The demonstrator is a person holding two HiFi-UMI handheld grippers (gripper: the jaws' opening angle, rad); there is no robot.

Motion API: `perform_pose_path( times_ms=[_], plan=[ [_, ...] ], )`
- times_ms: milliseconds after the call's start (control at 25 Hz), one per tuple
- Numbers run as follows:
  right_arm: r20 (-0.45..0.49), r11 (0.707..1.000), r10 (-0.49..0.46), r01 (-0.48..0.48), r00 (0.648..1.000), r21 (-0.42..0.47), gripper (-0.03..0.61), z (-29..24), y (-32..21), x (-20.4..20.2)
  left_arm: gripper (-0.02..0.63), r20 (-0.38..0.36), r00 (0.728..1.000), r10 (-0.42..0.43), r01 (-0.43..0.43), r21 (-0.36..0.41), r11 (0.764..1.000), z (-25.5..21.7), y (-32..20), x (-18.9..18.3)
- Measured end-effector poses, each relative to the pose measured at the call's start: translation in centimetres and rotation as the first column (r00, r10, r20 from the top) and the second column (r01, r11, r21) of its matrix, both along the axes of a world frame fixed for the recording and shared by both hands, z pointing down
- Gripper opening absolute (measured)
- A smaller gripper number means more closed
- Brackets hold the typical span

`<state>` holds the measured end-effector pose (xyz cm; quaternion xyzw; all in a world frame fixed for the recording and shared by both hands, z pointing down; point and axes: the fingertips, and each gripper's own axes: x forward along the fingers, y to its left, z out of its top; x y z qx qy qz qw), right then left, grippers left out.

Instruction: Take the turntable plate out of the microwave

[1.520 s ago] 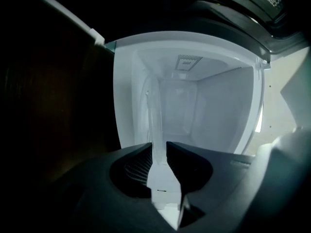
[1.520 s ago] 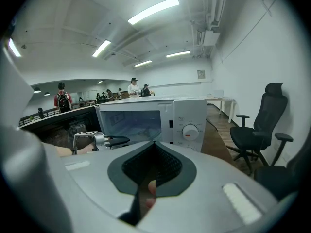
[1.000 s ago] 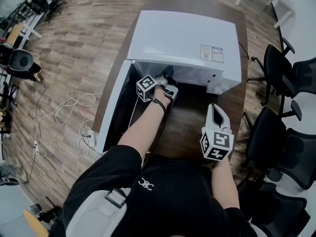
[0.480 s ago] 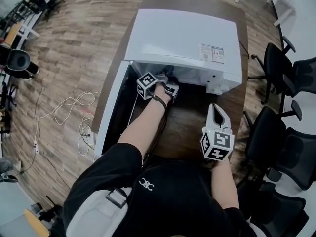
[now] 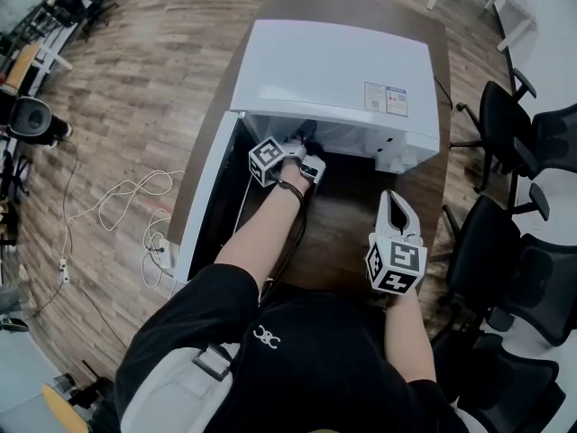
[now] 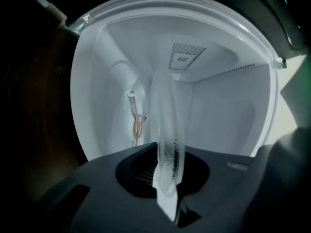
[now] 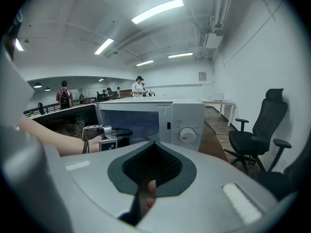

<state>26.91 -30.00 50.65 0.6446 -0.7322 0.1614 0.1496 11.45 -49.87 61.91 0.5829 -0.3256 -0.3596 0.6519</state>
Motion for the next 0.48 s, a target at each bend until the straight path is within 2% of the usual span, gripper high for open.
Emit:
perform_pose_path(
  times_ms=[200, 480],
  plan=[
    [0.029, 1.0, -0.004, 0.004, 1.0, 0.01, 0.009, -0.5, 0.3, -0.8, 0.032, 0.012, 0.999, 0.036, -0.037, 0.042, 0.998, -1.7, 1.5, 0.3],
    [0.046, 0.999, -0.023, 0.021, 0.999, 0.043, 0.009, -2.0, 1.1, -3.3, 0.034, 0.02, 0.997, 0.068, -0.069, 0.059, 0.996, -3.3, 5.2, -0.6]
  ],
)
